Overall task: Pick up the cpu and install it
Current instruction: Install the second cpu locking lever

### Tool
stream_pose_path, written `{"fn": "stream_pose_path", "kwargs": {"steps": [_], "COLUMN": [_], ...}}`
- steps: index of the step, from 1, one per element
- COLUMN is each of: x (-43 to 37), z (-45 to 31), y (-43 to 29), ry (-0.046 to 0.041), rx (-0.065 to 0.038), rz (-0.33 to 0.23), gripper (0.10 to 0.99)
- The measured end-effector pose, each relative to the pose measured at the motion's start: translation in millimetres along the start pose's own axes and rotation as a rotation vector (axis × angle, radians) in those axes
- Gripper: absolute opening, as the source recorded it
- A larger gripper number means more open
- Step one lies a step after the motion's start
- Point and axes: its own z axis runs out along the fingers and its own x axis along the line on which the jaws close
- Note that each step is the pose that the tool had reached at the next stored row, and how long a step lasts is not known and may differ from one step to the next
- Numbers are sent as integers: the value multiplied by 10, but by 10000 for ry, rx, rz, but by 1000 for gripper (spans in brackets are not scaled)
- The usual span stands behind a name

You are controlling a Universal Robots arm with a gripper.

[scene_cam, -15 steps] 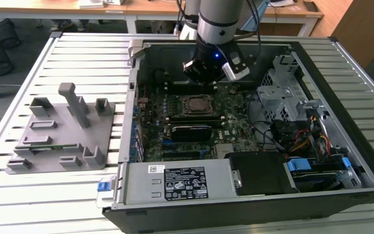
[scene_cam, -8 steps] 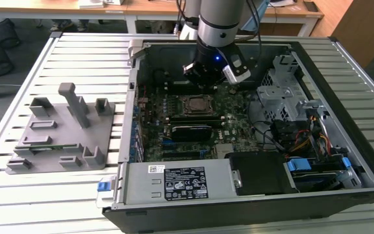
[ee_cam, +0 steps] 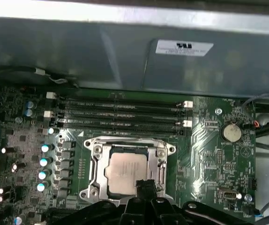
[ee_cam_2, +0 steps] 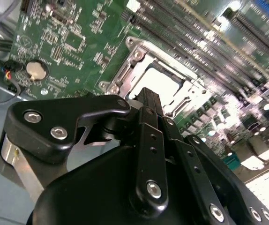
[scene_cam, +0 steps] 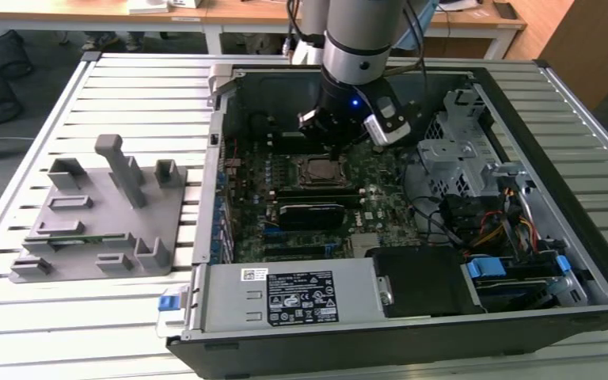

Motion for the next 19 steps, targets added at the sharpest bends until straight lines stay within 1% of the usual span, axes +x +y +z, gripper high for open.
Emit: {"fn": "stream_pose_path", "kwargs": {"steps": [4,6,10,11,13,14,16,19], "x": [5,6,15,15,14,14,13,15], "z": [-1,-1,-13,-27,-77,-102,-120,-124], "y": [-86,-113,-140,-140,-135,-132,-133,-175], "ry": [0,0,-1,-1,1,9,50,109], "rx": [1,0,-18,-22,-30,-30,-34,-41], "rz": [0,0,1,1,1,2,4,12], "gripper": [106,106,106,106,106,106,106,106]}}
